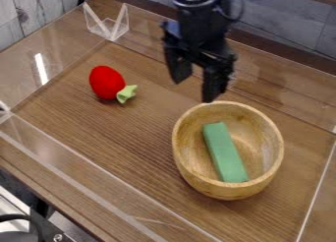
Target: Move the red fruit to the left
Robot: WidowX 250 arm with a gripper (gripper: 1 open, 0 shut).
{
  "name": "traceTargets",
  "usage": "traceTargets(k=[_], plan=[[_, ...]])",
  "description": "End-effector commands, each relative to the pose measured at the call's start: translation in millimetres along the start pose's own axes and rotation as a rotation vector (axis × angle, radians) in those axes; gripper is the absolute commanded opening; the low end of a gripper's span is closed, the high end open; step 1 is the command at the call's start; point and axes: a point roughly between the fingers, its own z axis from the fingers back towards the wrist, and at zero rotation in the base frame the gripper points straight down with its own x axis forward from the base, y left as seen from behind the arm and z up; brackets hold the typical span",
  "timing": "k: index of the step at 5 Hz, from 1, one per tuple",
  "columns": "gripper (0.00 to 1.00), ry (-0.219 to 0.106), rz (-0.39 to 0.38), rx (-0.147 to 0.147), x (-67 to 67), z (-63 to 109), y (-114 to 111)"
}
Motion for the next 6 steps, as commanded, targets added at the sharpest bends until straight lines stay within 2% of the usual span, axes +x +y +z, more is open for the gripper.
traceTargets(k=[1,2,4,6], plan=[[0.0,-0.043,0.007,0.014,-9.5,12.5,9.7],[1.0,-0.033,0.028,0.01,-19.2,12.6,9.3],[1.0,0.0,-0.011,0.02,11.8,7.0,-12.8],[1.0,0.012,-0.028,0.009,17.8,12.8,-13.8]])
